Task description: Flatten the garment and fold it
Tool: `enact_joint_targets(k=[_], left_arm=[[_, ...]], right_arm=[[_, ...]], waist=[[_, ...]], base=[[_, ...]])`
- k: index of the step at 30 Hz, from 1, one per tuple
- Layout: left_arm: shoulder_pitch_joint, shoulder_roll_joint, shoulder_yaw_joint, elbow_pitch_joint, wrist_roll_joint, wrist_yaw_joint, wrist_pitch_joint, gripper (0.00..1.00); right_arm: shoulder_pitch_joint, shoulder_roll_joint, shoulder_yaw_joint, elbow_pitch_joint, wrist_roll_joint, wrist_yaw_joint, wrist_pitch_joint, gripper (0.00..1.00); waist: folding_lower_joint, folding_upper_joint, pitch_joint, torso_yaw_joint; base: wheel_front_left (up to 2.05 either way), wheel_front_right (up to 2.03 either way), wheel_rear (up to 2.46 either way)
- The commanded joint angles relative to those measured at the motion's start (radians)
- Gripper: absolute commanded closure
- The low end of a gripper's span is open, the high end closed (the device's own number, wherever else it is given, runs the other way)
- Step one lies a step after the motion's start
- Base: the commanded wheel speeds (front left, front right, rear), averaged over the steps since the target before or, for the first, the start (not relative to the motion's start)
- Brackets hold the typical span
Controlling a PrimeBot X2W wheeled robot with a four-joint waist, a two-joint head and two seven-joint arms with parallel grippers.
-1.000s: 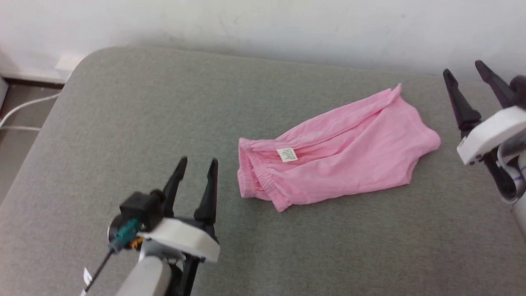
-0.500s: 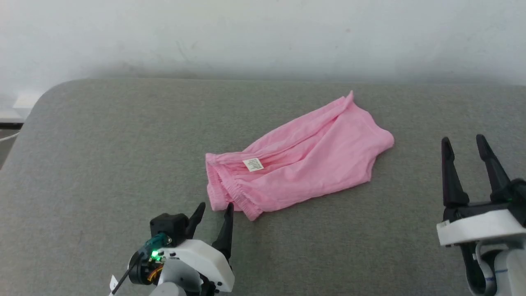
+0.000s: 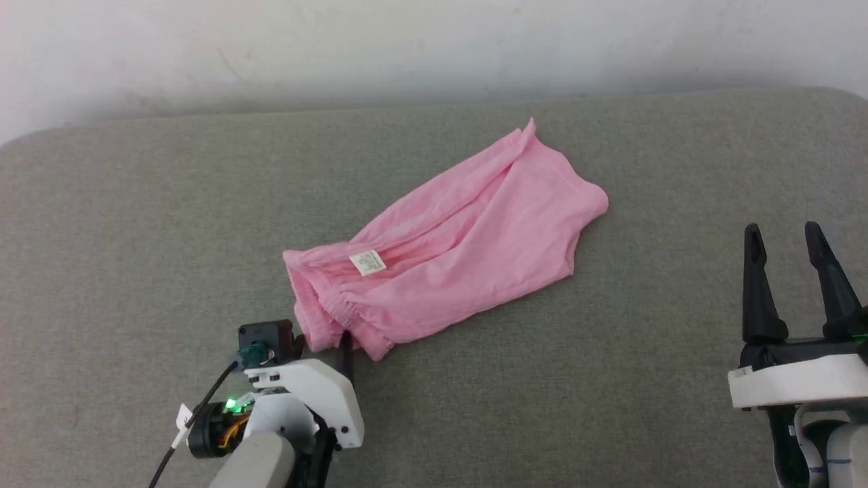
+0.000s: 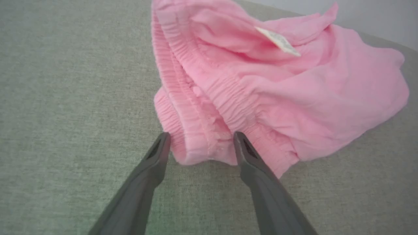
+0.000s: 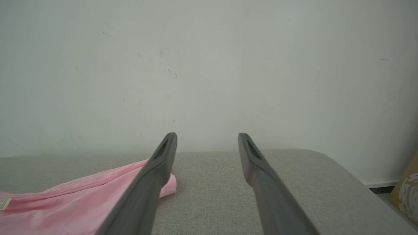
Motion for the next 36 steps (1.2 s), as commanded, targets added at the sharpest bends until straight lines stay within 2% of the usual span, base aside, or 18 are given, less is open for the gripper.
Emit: enact_joint_targets(k=[1, 5, 10, 11, 12, 19, 25, 26, 29, 33, 36], left_arm=[[-0.014, 0.011, -0.002, 0.022, 0.015, 0.021, 0.021, 0.0], [-0.021, 0.021, -0.027, 0.067, 0.035, 0.051, 0.095, 0.0], [-0.019, 0.006, -0.051, 0.089, 0.012, 0.029, 0.151, 0.0], [-0.019, -0.001, -0.051, 0.089, 0.0, 0.016, 0.153, 0.35], [-0.019, -0.007, -0.052, 0.089, -0.012, 0.0, 0.151, 1.0], [-0.026, -0.028, -0.055, 0.062, -0.029, -0.052, 0.062, 1.0], [-0.025, -0.042, -0.081, -0.005, -0.02, -0.083, 0.012, 1.0], [-0.025, -0.042, -0.081, -0.005, -0.02, -0.083, 0.012, 1.0], [-0.03, -0.049, -0.103, -0.037, -0.01, -0.094, 0.005, 1.0], [-0.045, -0.065, -0.132, -0.064, 0.0, -0.106, -0.001, 1.0], [-0.059, -0.078, -0.153, -0.066, 0.006, -0.114, -0.007, 1.0]], right_arm=[[0.004, 0.006, -0.001, -0.008, 0.0, -0.001, -0.002, 0.0], [-0.003, 0.012, 0.005, -0.01, 0.004, -0.001, -0.007, 0.0], [-0.014, 0.017, 0.006, -0.008, 0.007, -0.001, -0.012, 0.0], [-0.016, 0.017, 0.008, -0.007, 0.007, -0.001, -0.011, 0.0], [-0.019, 0.016, 0.01, -0.006, 0.006, -0.001, -0.009, 0.0], [-0.056, -0.045, 0.056, 0.019, 0.02, -0.001, 0.073, 0.0], [-0.171, -0.139, 0.139, 0.125, 0.068, -0.001, 0.375, 0.0], [-0.171, -0.139, 0.139, 0.125, 0.068, -0.001, 0.375, 0.0], [-0.265, -0.182, 0.174, 0.195, 0.108, -0.001, 0.522, 0.0], [-0.396, -0.198, 0.17, 0.329, 0.17, -0.001, 0.675, 0.0], [-0.483, -0.216, 0.162, 0.434, 0.142, -0.001, 0.733, 0.0]], waist=[[-0.0001, 0.0, 0.029, -0.021], [-0.0001, 0.0, 0.051, -0.028], [-0.0001, 0.0, 0.069, -0.021], [-0.0001, 0.0, 0.071, -0.018], [-0.0001, 0.0, 0.072, -0.015], [-0.0001, 0.0, 0.051, 0.031], [-0.0001, 0.0, 0.049, 0.096], [-0.0001, 0.0, 0.049, 0.096], [-0.0001, 0.0, 0.068, 0.134], [-0.0001, 0.0, 0.1, 0.181], [-0.0001, 0.0, 0.122, 0.212]], base=[[0.0, 0.0, 0.0], [0.0, 0.0, 0.0], [0.0, 0.0, 0.0], [0.0, 0.0, 0.0], [0.0, 0.0, 0.0], [0.0, 0.0, 0.0], [0.0, 0.0, 0.0], [0.0, 0.0, 0.0], [0.0, 0.0, 0.0], [0.0, 0.0, 0.0], [0.0, 0.0, 0.0]])
